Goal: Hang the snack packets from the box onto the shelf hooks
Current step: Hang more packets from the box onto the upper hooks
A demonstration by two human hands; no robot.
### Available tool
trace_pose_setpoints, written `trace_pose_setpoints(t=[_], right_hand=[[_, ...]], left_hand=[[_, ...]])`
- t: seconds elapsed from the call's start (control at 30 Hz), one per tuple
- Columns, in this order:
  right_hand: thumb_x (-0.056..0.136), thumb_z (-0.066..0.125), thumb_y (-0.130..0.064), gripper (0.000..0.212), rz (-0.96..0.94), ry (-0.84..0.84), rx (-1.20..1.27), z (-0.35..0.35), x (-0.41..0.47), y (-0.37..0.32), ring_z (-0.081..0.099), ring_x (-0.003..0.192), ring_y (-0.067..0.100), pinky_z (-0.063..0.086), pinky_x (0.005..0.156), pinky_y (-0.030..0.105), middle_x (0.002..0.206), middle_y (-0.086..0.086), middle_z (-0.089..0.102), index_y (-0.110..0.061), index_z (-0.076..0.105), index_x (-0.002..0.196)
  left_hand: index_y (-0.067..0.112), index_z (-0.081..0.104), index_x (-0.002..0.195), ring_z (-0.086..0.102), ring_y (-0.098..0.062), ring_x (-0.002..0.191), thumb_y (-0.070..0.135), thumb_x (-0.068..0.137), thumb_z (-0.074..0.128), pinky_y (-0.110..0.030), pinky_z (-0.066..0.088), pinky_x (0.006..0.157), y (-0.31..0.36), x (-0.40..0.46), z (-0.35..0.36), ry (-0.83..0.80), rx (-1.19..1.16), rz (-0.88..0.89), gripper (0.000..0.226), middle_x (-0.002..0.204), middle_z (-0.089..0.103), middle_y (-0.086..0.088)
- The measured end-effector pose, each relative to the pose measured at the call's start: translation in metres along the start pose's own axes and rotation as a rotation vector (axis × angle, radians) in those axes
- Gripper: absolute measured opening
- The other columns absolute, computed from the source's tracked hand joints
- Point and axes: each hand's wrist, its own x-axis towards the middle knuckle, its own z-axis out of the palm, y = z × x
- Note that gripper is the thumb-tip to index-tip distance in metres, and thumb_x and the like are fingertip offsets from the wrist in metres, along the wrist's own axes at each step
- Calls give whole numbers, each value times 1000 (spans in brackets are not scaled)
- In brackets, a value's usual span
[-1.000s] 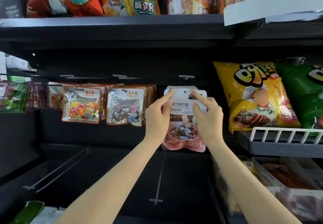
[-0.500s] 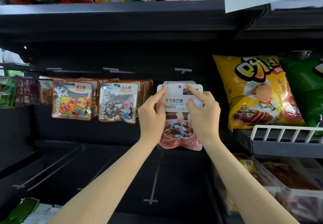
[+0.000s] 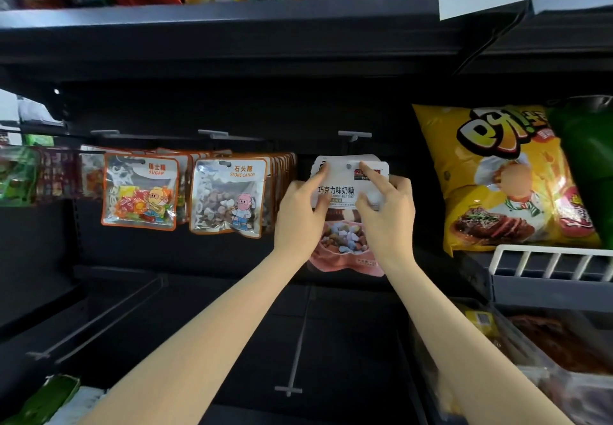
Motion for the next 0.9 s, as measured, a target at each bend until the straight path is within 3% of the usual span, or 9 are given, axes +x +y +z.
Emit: trace_pose_setpoints(t=[0.1,0.27,0.4,0.5,0.63,0.77,0.9], right_hand=[[86,61,3,62,38,-95,-92,6,9,12,45,109,6,42,78,0,132,6,31,-28,46,138],[80,60,13,80,60,-189,-261,15,20,22,38,132,24,48,98,31,142,8,20,-30,36,144],[81,63,4,78,0,-177,-509,17,19,22,17,138,28,41,105,38,147,12,13,-29,32,145],[84,64,-7,58,-79,-103,-595,15,8,16,20,135,30,41,104,39,145,14,21,-20,44,136],[92,54,-12,31,-113,-182,-395,23,-13,-5,40,121,18,45,93,27,130,7,45,-14,55,123],[92,54,-9,17,-180,-269,-74,42,-39,-48,55,88,2,45,74,10,102,-5,57,-18,61,105],[92,53,-6,18,-141,-280,200,82,-83,-98,56,83,-1,40,68,3,86,-12,59,-23,58,92]], left_hand=[[33,22,148,50,-12,104,18,91,58,-20,41,88,-2,10,9,-107,124,-41,69,121,42,-6],[34,10,150,55,-22,108,18,88,63,-32,49,91,-4,22,18,-236,315,-97,83,131,35,-10],[34,19,149,53,-23,115,13,89,61,-31,48,91,1,21,14,-225,277,-120,76,134,36,-11],[27,34,143,52,-21,117,11,91,57,-28,46,91,10,12,1,-145,263,-80,59,135,38,-9],[15,47,128,57,-6,93,20,93,54,-19,47,80,17,-3,-34,13,212,10,36,120,52,-2],[14,59,110,57,9,79,16,93,55,-9,49,73,18,-30,-89,43,98,41,18,90,59,15],[16,62,104,64,-1,74,14,93,54,-14,52,65,0,-61,-155,106,134,1,13,85,65,10]])
